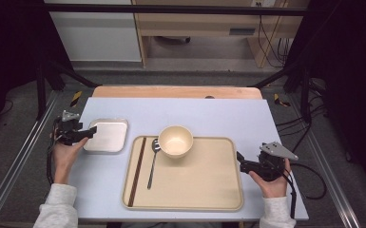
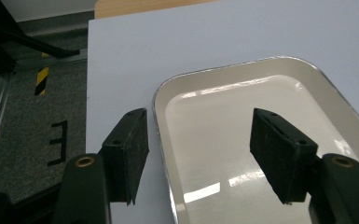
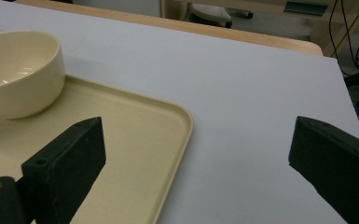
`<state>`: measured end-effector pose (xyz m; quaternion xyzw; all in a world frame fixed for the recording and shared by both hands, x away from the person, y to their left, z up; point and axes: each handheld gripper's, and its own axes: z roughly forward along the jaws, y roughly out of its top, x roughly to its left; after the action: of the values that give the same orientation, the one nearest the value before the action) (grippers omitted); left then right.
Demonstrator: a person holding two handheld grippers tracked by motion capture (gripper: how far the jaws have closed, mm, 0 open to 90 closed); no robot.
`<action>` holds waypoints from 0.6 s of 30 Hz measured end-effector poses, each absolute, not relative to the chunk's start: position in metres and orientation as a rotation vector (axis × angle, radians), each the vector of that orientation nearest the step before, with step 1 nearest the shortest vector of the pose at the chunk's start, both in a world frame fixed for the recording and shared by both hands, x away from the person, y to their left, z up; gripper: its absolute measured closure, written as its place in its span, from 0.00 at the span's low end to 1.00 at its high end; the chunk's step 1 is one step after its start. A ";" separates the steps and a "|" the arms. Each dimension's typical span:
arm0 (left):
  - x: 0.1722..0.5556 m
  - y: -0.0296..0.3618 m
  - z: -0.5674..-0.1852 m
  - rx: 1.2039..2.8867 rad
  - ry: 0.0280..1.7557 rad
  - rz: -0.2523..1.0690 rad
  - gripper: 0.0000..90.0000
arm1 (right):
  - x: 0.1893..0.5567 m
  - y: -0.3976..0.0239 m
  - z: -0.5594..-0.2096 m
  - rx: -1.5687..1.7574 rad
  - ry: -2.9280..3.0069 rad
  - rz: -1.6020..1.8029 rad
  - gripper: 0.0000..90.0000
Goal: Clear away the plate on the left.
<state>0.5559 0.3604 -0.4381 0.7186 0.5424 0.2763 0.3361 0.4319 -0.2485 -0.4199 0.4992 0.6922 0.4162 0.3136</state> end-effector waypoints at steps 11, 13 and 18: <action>0.561 0.369 -0.450 1.872 1.454 0.688 0.51 | 0.433 -0.247 -0.422 1.324 1.831 1.093 0.05; 0.563 0.370 -0.454 1.886 1.469 0.676 0.53 | 0.433 -0.247 -0.422 1.315 1.830 1.089 0.05; 0.568 0.374 -0.463 1.906 1.513 0.643 0.60 | 0.433 -0.248 -0.421 1.321 1.829 1.094 0.05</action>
<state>0.5685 0.3742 -0.4634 0.7208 0.5720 0.2429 0.3072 0.4326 -0.2482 -0.4213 0.5006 0.6930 0.4145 0.3119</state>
